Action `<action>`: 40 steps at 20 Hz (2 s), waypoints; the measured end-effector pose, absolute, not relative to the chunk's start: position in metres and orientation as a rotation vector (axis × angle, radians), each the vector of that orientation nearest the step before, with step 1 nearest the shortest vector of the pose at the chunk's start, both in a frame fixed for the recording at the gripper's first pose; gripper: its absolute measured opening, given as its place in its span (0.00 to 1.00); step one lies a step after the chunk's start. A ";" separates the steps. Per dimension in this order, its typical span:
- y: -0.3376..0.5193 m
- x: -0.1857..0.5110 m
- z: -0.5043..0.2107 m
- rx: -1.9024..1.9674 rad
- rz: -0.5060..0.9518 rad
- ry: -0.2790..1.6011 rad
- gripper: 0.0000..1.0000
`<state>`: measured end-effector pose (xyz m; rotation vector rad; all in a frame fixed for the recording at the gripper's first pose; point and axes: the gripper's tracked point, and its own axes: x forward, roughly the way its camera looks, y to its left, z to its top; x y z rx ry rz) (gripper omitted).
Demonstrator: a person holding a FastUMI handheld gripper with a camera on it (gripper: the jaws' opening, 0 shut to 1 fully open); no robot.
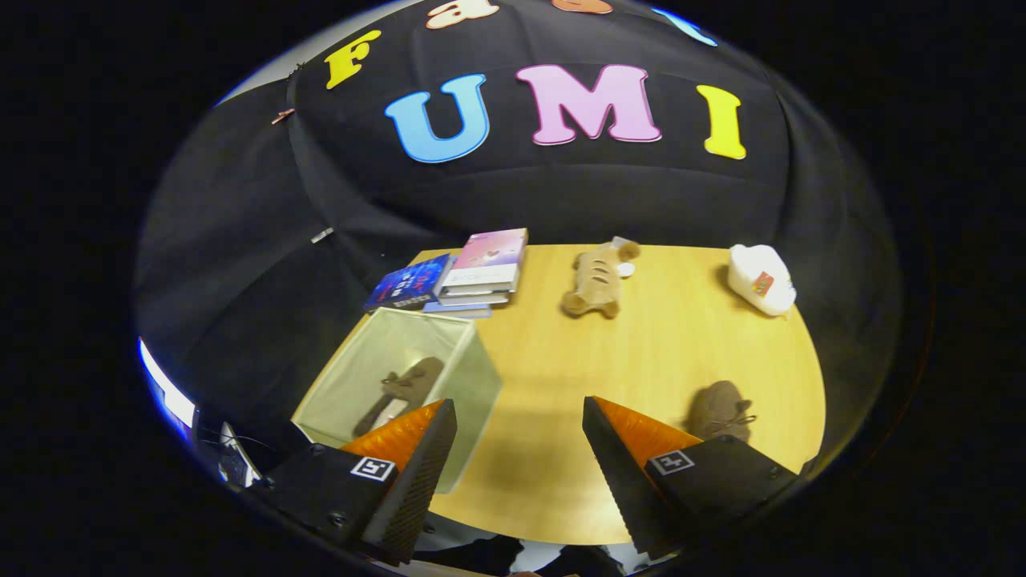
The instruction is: Open the storage box then place both shoes into the box .Put the left shoe in first, then the right shoe, with the right side of both shoes facing outward in a uniform manner.
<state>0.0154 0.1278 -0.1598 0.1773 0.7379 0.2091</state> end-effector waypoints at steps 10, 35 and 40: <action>-0.106 -0.024 -0.282 0.139 -0.090 0.879 0.99; -0.098 -0.005 -0.376 0.260 -0.131 1.137 0.08; -0.041 -0.001 -0.314 0.328 -0.116 1.081 0.07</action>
